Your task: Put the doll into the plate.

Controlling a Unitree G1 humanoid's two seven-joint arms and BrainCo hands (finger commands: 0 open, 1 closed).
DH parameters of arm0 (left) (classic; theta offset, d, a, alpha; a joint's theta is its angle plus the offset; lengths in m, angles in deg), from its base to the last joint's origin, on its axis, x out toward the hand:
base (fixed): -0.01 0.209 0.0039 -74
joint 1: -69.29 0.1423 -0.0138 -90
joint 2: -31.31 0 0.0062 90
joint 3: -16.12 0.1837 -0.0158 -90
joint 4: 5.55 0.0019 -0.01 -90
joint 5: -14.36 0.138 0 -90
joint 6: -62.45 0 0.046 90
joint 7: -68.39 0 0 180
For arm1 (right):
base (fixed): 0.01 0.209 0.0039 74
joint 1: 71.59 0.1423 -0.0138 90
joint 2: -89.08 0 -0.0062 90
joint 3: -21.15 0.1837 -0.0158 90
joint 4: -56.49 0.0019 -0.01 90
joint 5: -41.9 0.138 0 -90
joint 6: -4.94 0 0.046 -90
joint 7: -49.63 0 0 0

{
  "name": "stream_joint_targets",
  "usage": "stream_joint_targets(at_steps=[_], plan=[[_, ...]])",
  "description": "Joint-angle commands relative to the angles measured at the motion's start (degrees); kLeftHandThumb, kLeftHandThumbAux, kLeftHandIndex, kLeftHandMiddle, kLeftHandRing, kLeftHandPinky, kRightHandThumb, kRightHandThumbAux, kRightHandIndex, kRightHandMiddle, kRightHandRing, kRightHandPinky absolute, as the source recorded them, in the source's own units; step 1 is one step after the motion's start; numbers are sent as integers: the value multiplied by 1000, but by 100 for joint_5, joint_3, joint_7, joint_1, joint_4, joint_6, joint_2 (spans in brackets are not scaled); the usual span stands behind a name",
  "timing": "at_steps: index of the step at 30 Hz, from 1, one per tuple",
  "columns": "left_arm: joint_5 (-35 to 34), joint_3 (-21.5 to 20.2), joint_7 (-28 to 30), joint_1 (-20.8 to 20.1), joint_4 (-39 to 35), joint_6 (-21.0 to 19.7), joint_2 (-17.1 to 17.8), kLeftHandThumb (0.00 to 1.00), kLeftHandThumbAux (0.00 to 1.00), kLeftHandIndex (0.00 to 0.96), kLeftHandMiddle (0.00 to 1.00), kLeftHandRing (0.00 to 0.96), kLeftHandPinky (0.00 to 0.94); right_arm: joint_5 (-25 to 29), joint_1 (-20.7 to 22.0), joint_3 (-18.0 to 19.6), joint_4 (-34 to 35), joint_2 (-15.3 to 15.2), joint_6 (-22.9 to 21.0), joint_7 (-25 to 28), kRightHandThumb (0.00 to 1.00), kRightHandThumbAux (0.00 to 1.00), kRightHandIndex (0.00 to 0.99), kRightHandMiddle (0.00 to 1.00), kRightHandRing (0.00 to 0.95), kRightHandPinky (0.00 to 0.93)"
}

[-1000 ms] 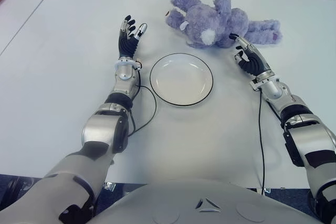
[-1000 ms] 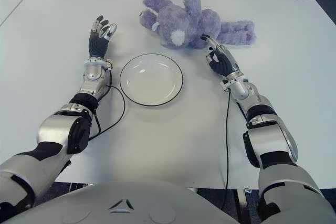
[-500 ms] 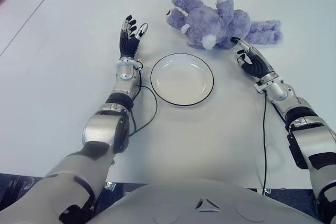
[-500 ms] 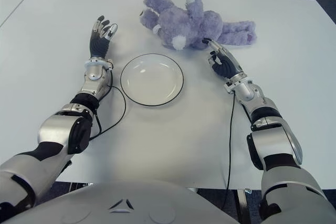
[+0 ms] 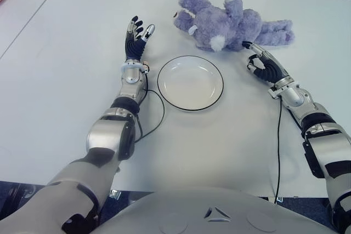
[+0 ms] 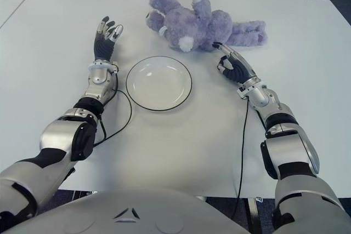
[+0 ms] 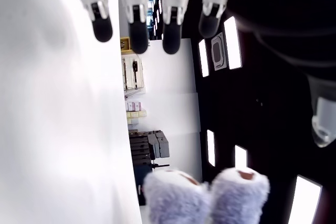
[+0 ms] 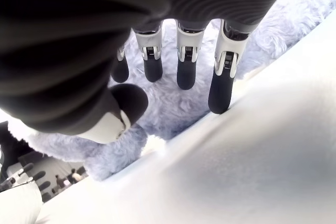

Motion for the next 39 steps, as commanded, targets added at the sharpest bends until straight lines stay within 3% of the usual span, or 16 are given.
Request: stream_joint_targets(at_steps=[1, 6, 12, 17, 26, 36, 39], plan=[[150, 84, 80, 1635, 927, -383, -515, 0, 466, 94, 149, 136, 110, -410, -1458, -363, -595, 35, -367, 442, 848, 616, 0, 0, 158, 316], [144, 75, 97, 1636, 926, -369, -513, 0, 464, 91, 144, 133, 118, -297, -1582, -293, -593, -13, -272, 554, 853, 596, 0, 0, 166, 328], [140, 69, 81, 1639, 926, -395, -517, 0, 468, 81, 137, 127, 113, -260, -1737, -318, -596, -73, -237, 581, 791, 593, 0, 0, 161, 307], [146, 72, 73, 1648, 924, -383, -514, 0, 474, 75, 132, 122, 111, -118, -1865, -269, -589, -48, -144, 655, 814, 593, 0, 0, 173, 352], [128, 41, 42, 1673, 921, -268, -516, 0, 466, 89, 138, 132, 128, 313, -2698, -125, 166, -198, 1114, 546, 838, 642, 0, 0, 129, 329], [93, -8, 59, 1653, 927, -289, -508, 0, 463, 94, 144, 135, 116, 821, -2880, 101, 273, -140, 1031, 1001, 793, 685, 0, 0, 111, 307], [109, 4, 55, 1633, 932, -333, -506, 0, 461, 93, 145, 136, 114, 951, -2838, 169, 325, -68, 961, 1116, 827, 673, 0, 0, 112, 318]])
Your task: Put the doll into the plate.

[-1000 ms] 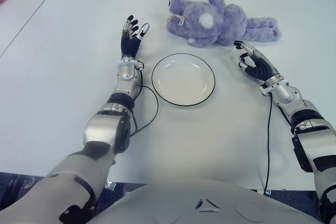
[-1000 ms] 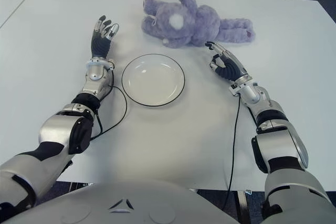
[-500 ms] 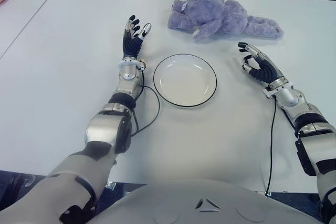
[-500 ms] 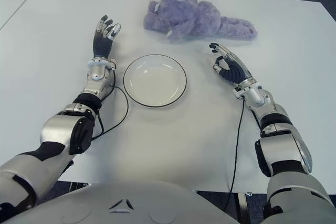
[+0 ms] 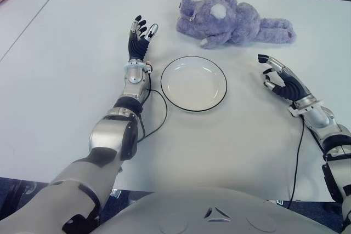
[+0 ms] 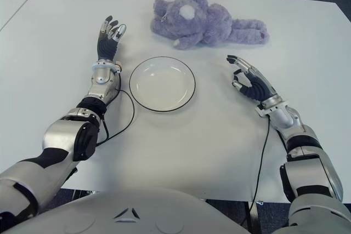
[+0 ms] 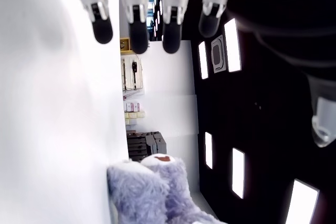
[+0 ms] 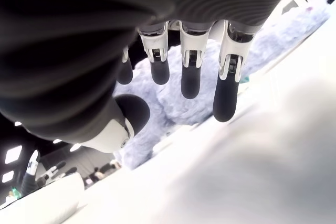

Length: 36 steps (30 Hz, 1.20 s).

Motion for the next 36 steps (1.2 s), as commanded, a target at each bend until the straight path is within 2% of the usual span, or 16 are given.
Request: stream_joint_targets(at_steps=[1, 4, 6, 7, 9, 14, 15, 17, 21, 25, 31, 33, 36], plan=[[118, 32, 51, 1663, 936, -438, -380, 0, 460, 92, 146, 136, 114, 107, -1408, -157, -333, 726, -357, 698, 856, 668, 0, 0, 111, 330], [122, 35, 47, 1653, 940, -466, -385, 0, 458, 89, 147, 137, 108, 145, -1339, -102, -320, 775, -391, 732, 904, 662, 0, 0, 107, 343], [129, 41, 54, 1639, 942, -496, -371, 0, 456, 89, 147, 137, 106, 138, -1142, -45, -393, 813, -488, 693, 833, 679, 0, 0, 110, 321], [134, 46, 56, 1633, 944, -512, -365, 0, 456, 87, 147, 137, 112, 133, -1030, -15, -440, 829, -547, 674, 736, 681, 0, 0, 113, 296], [135, 48, 67, 1623, 946, -539, -354, 0, 458, 86, 147, 137, 116, 106, -663, 70, -567, 845, -740, 573, 627, 679, 0, 0, 115, 269], [126, 40, 82, 1610, 946, -576, -348, 0, 465, 82, 144, 132, 107, 40, -186, 208, -652, 849, -892, 370, 549, 668, 0, 0, 113, 249], [118, 32, 77, 1610, 947, -587, -350, 0, 466, 81, 143, 130, 105, -77, -15, 222, -649, 804, -906, 96, 542, 666, 0, 0, 112, 247], [105, 19, 68, 1611, 948, -603, -356, 0, 476, 79, 141, 128, 105, -287, 224, 226, -644, 723, -920, -335, 463, 662, 0, 0, 96, 210], [84, -3, 61, 1600, 949, -629, -361, 0, 487, 82, 141, 129, 110, -587, 470, 175, -633, 624, -931, -839, 372, 656, 0, 0, 67, 155], [100, 10, 27, 1577, 944, -615, -385, 0, 491, 86, 142, 130, 108, -1012, 1029, 90, -579, 390, -993, -1461, 321, 647, 0, 0, 44, 138], [131, 39, 9, 1567, 939, -589, -394, 0, 492, 88, 145, 131, 110, -1412, 1648, -40, -715, 272, -1357, -1915, 278, 623, 0, 0, 20, 120], [133, 41, 7, 1566, 939, -585, -396, 0, 491, 88, 146, 132, 111, -1494, 1728, -69, -757, 267, -1412, -2009, 270, 617, 0, 0, 16, 118], [128, 34, -12, 1573, 934, -519, -404, 0, 489, 91, 149, 136, 124, -1641, 2202, -147, -884, 273, -1767, -2092, 254, 602, 0, 0, 11, 116]])
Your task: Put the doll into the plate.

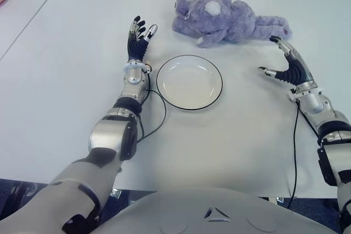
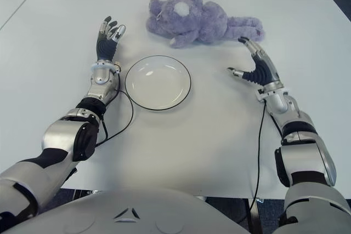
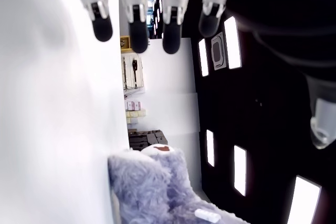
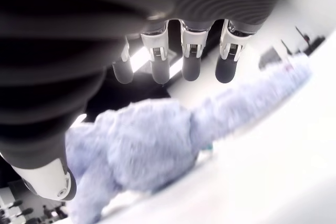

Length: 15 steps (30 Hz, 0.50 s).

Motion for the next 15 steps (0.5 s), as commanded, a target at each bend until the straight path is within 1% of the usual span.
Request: stream_joint_targets(at_steps=[1, 3, 4, 8, 12, 15], plan=[[124, 38, -21, 1556, 930, -425, -429, 0, 488, 91, 150, 137, 125, -644, 986, -310, -333, 70, -856, -507, 248, 596, 0, 0, 10, 114], [123, 36, -27, 1558, 929, -409, -430, 0, 485, 93, 153, 141, 127, -794, 1185, -399, -375, 95, -1053, -640, 222, 572, 0, 0, 4, 106], [123, 35, -26, 1556, 929, -411, -430, 0, 484, 94, 153, 142, 128, -831, 1216, -419, -390, 102, -1086, -678, 215, 566, 0, 0, 3, 104], [124, 35, -53, 1551, 928, -398, -444, 0, 479, 95, 155, 144, 125, -1082, 1719, -613, -520, 296, -1625, -806, 223, 553, 0, 0, 0, 96], [128, 34, -84, 1551, 929, -368, -460, 0, 472, 95, 158, 146, 115, -1143, 2056, -694, -636, 460, -2062, -676, 244, 548, 0, 0, 0, 88], [132, 37, -91, 1548, 930, -372, -465, 0, 469, 95, 159, 148, 112, -1150, 2155, -729, -680, 512, -2200, -637, 256, 545, 0, 0, 0, 88]])
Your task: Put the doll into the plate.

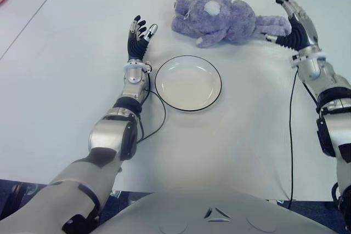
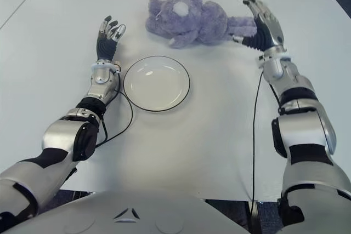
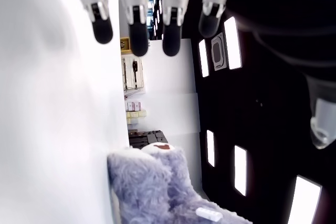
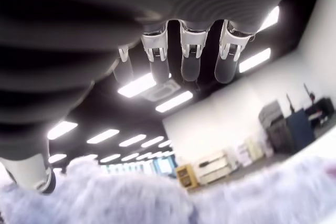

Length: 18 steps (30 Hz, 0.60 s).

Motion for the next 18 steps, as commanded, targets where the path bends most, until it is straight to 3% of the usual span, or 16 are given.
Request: stream_joint_targets(at_steps=[1, 18], plan=[[133, 39, -97, 1562, 931, -390, -459, 0, 469, 96, 160, 149, 112, -298, 488, -246, -325, 369, -764, 60, 257, 540, 0, 0, 0, 90], [162, 53, -188, 1559, 941, -390, -496, 0, 470, 123, 175, 160, 112, -497, 782, -600, -526, 1109, -1783, 328, 260, 532, 0, 0, 0, 67]])
